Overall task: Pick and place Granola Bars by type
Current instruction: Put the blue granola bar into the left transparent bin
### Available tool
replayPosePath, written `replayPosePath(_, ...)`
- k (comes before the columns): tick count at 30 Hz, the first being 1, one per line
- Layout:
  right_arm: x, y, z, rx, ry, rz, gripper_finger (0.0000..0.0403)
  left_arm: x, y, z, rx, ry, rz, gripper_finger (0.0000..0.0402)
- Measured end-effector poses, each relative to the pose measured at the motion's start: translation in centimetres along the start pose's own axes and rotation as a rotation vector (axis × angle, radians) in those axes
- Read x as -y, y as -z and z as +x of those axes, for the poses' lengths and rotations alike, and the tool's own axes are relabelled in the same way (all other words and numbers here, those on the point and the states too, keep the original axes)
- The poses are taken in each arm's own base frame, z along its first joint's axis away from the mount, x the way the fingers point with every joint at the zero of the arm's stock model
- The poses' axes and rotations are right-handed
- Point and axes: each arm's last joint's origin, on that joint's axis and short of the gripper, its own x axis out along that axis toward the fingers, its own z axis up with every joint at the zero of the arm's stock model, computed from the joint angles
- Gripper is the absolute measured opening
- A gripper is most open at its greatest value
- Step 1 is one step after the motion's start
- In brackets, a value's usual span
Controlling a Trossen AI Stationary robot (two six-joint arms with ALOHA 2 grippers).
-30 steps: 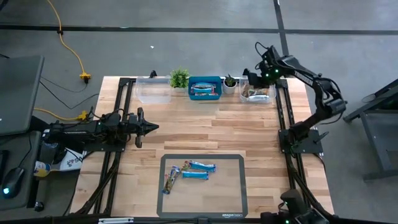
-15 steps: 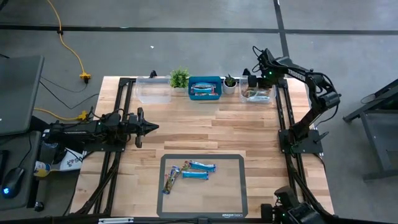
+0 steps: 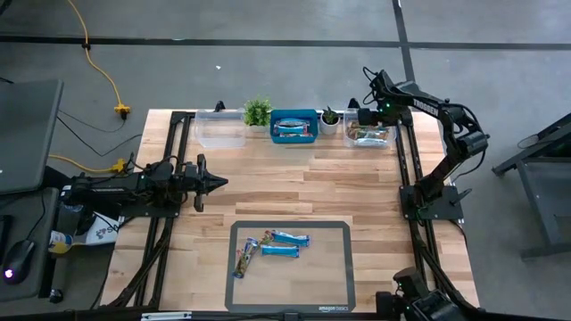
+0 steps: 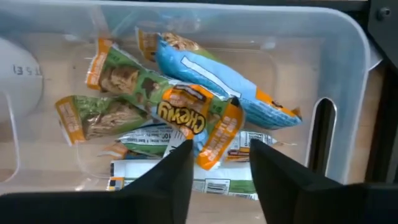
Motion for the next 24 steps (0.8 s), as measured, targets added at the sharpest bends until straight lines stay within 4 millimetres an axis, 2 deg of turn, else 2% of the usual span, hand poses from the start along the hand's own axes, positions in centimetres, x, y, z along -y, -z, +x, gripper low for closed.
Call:
replayPosePath(6, 0.0, -0.2, 0.0, 0.032, 0.016, 0.025, 0.0180, 0.0, 0.0, 0.0, 0.000, 0.000, 0.000, 0.0001)
replayPosePath(14, -0.2, -0.5, -1.9, 0.166, -0.020, 0.025, 0.0185, 0.0, 0.0, 0.0, 0.000, 0.000, 0.000, 0.0001)
replayPosePath(20, -1.0, -0.3, -5.3, 0.354, -0.130, -0.033, 0.0185, 0.0, 0.0, 0.0, 0.000, 0.000, 0.000, 0.0001)
replayPosePath(24, -2.0, 0.1, -8.7, 0.544, -0.283, -0.095, 0.0185, 0.0, 0.0, 0.0, 0.000, 0.000, 0.000, 0.0001)
